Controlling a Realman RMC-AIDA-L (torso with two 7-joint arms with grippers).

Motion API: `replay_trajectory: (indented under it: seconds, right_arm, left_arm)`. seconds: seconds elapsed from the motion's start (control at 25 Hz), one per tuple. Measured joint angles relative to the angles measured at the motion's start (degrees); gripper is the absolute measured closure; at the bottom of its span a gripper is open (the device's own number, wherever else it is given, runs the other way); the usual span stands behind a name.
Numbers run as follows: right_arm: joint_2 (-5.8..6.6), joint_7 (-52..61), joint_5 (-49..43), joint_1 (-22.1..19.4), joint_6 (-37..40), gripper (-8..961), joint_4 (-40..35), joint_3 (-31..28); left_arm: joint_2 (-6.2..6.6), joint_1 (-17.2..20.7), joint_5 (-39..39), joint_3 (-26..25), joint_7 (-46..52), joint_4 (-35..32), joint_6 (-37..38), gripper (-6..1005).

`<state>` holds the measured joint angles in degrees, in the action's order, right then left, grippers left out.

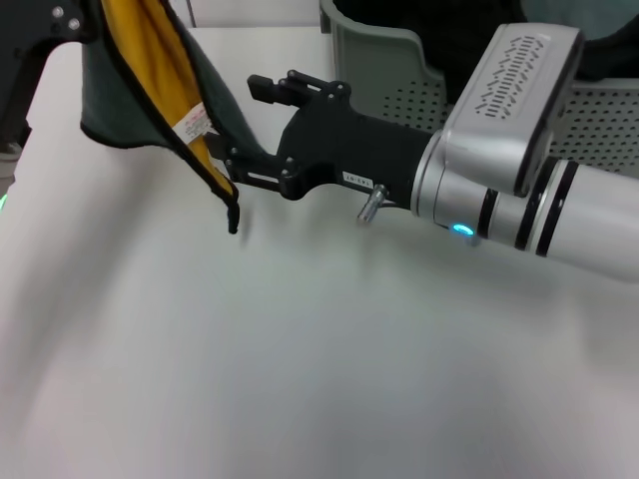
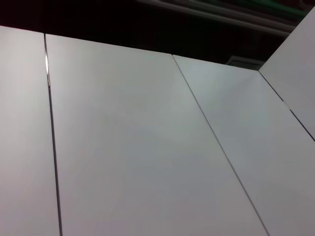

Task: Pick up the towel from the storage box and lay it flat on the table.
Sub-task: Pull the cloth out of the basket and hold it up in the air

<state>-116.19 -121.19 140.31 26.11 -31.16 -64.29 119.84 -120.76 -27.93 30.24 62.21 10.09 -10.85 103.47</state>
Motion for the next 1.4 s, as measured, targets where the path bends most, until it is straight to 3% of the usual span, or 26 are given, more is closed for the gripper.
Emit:
replay_trajectory:
  seconds: [0.16,0.52,0.68,1.28,1.4]
  right_arm:
    - [0.00,-0.70,-0.13,0.38,-0.04,244,1.08,0.11]
    - [0.31,-7.40,-0.58,-4.39,-5.46,247,0.73,-0.28]
    - [0.44,-10.94,-1.21,-5.80,-8.48,296,1.22,-1.92]
    - [0.27,-13.51,-1.87,-6.17,-8.18,434,1.98,-3.84]
    - [0.27,-13.65,-1.88,-6.24,-8.31,563,1.99,-3.83]
  left_arm:
    - [0.00,0.06,0.01,0.02,0.02,0.05,0.05,978]
    - [0.00,0.76,-0.01,0.01,0.02,0.05,0.12,978]
    - [0.00,0.80,0.40,0.01,0.05,0.05,0.61,978]
    - [0.00,1.14,0.54,1.79,0.29,0.04,3.07,979]
    - [0.00,1.35,0.33,2.23,0.29,0.04,3.44,979]
